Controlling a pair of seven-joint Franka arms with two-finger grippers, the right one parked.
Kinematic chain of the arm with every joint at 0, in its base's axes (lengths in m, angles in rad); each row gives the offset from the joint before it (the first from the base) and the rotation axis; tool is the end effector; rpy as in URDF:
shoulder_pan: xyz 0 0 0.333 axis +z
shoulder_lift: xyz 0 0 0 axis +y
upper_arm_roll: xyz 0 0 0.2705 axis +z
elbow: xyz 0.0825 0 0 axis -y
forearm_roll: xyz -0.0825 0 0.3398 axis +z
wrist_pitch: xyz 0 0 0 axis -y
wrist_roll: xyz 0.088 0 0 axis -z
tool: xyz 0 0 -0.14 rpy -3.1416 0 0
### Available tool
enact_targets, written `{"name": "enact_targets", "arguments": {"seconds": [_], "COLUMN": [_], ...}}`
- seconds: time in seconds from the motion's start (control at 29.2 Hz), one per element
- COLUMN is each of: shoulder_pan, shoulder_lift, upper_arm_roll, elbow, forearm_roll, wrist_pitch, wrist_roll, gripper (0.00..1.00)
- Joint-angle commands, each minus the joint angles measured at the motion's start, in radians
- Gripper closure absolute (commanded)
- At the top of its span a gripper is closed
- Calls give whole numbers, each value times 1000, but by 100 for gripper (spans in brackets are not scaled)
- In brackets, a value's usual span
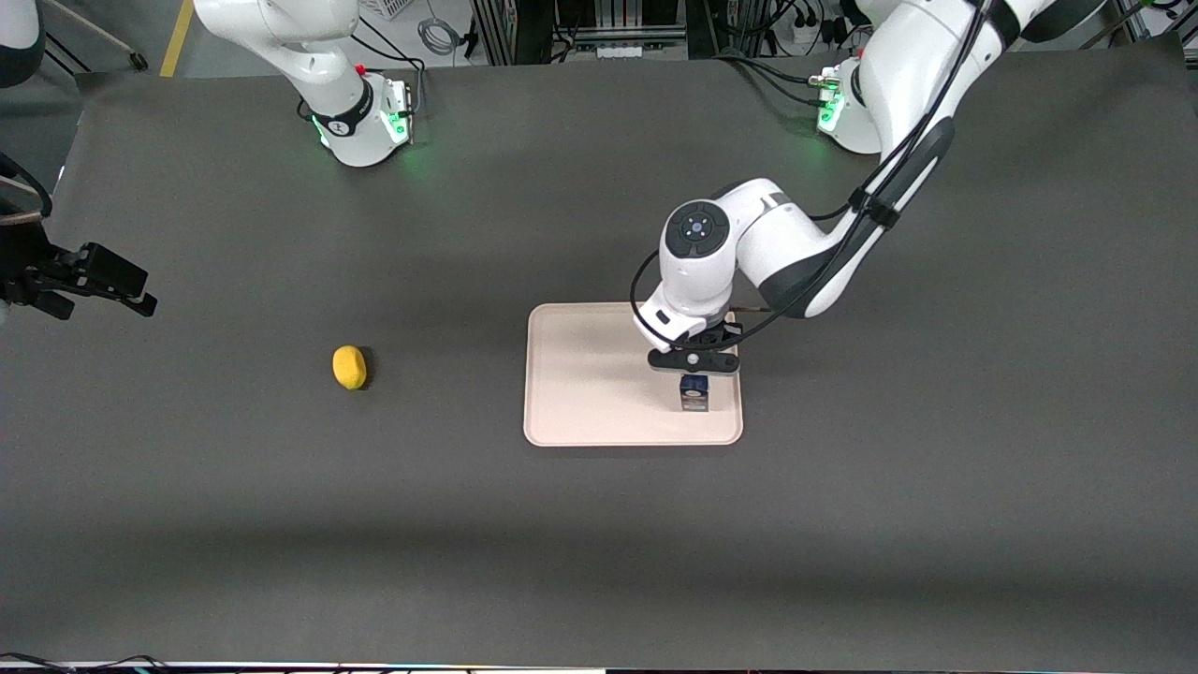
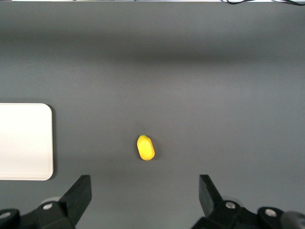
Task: Place cookie box on tray
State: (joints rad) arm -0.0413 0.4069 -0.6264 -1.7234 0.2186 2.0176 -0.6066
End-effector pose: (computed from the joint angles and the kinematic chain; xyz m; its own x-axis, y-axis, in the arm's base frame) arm 0.4875 -0.3309 0.3284 0.9913 -0.1238 -0.0456 -0.1231 -0.9922 0.0173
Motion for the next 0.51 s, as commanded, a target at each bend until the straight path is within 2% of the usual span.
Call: {"name": "enact_targets", "arguments": {"seconds": [0.0,0.1,0.17,0.48], "shoulder_pan": [3,1,1,-2], "shoulder_lift": [-212,-304,-347,-482], "upper_arm_roll": [106,200,255,424], "elbow": [-15,-15,-18,-51], "forearm_roll": [-151,-228,-248,-240], "wrist_pitch": [-141,-189,-210,-286], "wrist_roll": [224,361,447,490], "gripper": [0,0,0,0]}}
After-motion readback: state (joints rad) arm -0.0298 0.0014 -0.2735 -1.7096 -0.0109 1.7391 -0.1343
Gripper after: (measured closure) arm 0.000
